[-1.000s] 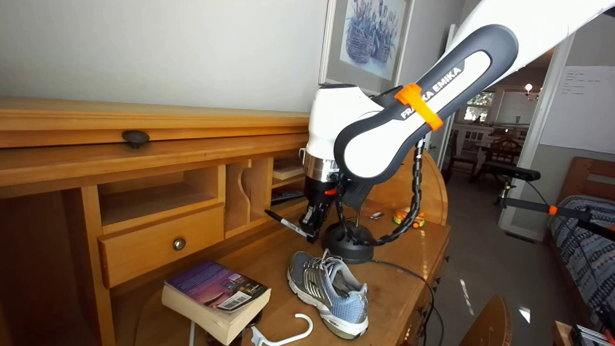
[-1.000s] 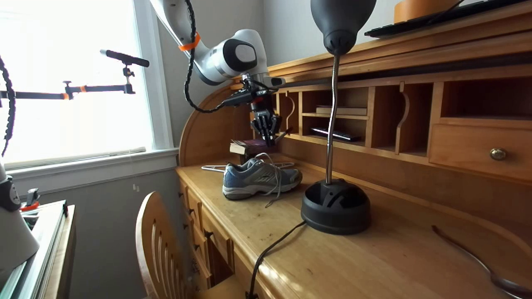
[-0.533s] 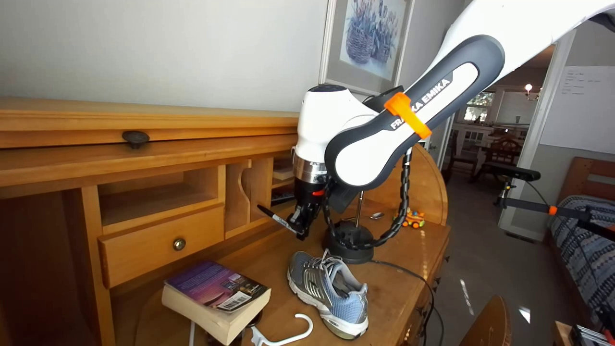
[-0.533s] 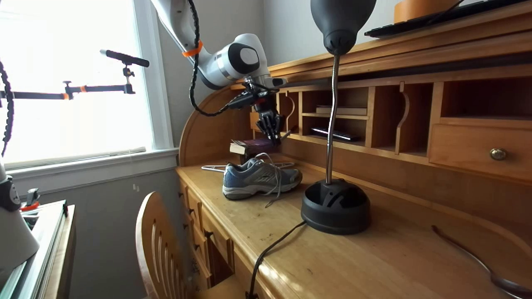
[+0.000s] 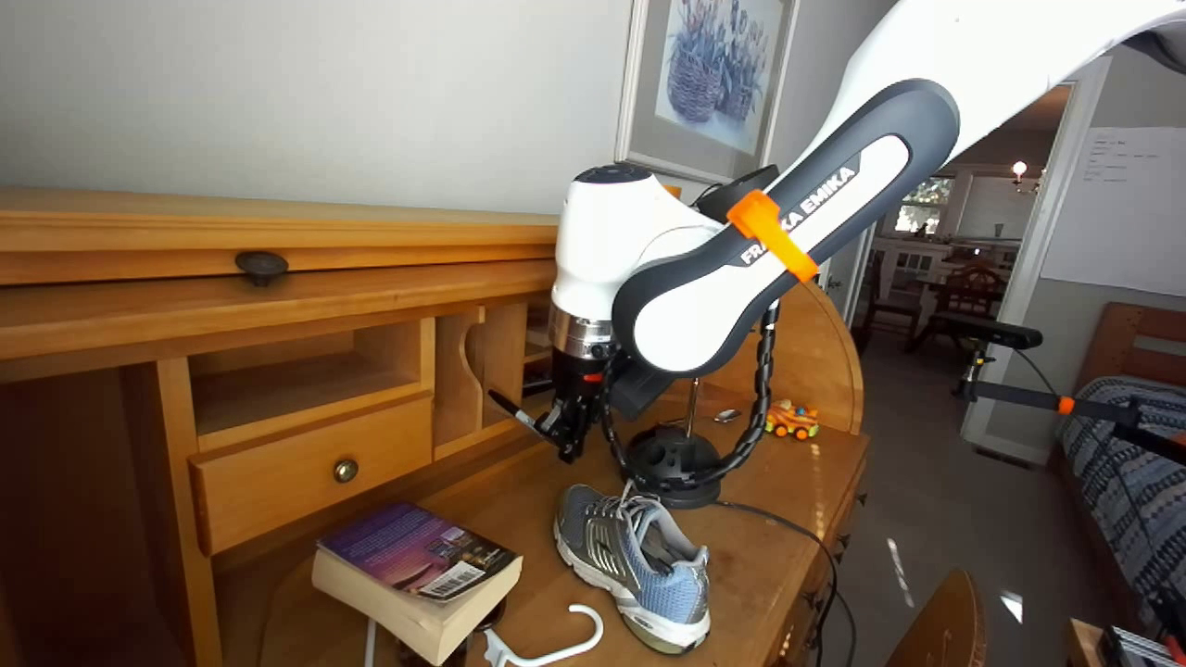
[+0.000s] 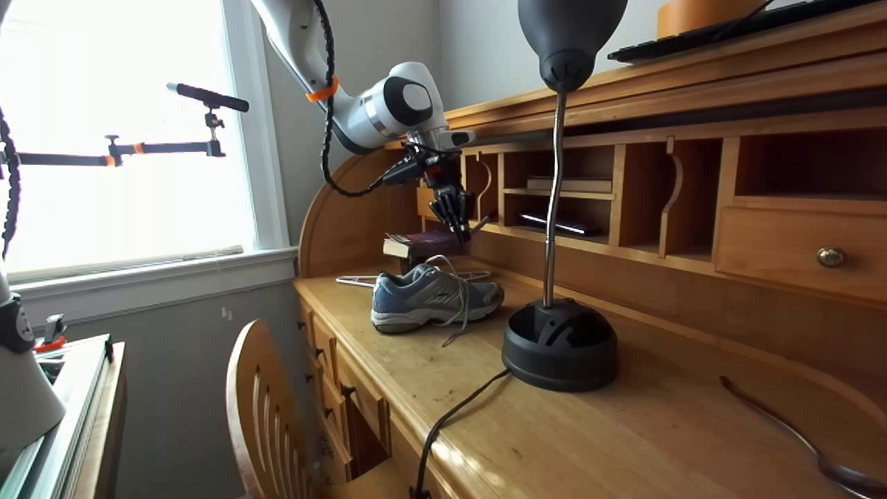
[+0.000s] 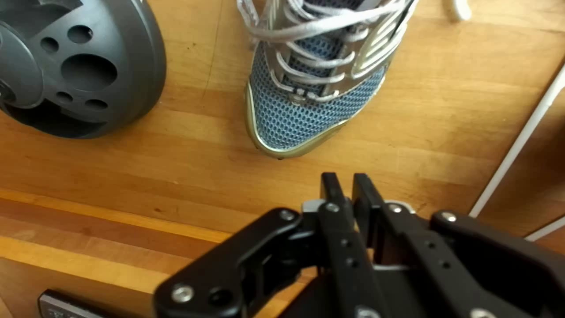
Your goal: Take the marker out of the sneaker and put it on the shelf.
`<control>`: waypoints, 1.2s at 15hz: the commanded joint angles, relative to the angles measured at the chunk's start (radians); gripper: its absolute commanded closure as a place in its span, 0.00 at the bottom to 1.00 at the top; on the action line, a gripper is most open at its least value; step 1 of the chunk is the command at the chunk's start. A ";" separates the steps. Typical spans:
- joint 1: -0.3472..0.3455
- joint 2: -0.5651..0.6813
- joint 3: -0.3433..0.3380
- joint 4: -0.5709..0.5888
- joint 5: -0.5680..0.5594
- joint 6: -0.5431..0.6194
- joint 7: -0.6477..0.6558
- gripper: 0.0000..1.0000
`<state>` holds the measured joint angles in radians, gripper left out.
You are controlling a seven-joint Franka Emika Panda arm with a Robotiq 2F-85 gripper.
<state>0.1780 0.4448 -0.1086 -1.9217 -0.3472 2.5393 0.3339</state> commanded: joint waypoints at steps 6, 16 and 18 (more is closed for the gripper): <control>0.120 0.045 -0.131 0.008 -0.269 0.123 0.189 0.97; 0.149 0.051 -0.149 0.033 -0.587 0.130 0.386 0.97; 0.142 0.051 -0.130 0.039 -0.639 0.119 0.421 0.97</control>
<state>0.3215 0.4809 -0.2517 -1.9034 -0.9006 2.6635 0.6831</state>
